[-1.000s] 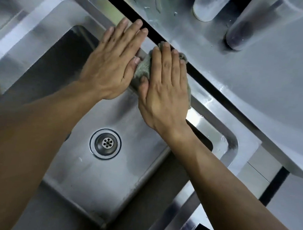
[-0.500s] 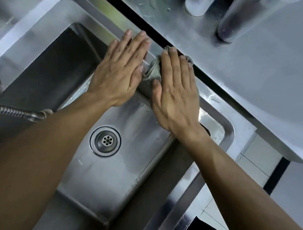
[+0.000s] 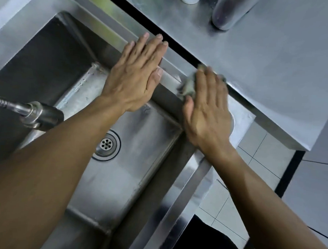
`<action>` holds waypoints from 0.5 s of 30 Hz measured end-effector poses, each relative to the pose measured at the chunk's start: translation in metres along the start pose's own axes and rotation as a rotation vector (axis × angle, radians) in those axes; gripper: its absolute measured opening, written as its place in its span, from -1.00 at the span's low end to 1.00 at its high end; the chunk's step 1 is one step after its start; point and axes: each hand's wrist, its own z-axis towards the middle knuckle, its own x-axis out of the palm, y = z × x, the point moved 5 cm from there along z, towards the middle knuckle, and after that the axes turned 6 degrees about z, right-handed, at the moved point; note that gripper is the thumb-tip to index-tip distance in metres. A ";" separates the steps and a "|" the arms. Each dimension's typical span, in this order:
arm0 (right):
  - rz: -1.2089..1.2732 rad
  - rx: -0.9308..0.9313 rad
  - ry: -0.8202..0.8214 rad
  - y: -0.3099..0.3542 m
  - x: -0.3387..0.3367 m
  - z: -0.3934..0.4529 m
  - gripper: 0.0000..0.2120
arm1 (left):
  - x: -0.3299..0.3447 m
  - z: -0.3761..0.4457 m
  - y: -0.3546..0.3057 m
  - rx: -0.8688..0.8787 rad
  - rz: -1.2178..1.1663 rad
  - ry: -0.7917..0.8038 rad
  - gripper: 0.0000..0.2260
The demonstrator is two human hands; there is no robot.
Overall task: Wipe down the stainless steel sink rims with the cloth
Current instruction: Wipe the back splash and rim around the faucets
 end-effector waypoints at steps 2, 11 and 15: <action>-0.014 0.146 0.000 -0.020 -0.013 -0.030 -0.41 | 0.002 -0.002 0.001 -0.018 0.003 0.001 -0.47; -0.004 0.009 0.040 -0.021 -0.013 -0.018 -0.39 | 0.009 -0.008 -0.038 -0.033 -0.003 -0.040 -0.43; 0.056 0.249 0.053 -0.041 -0.025 -0.059 -0.37 | 0.012 -0.008 -0.039 -0.087 0.007 -0.050 -0.43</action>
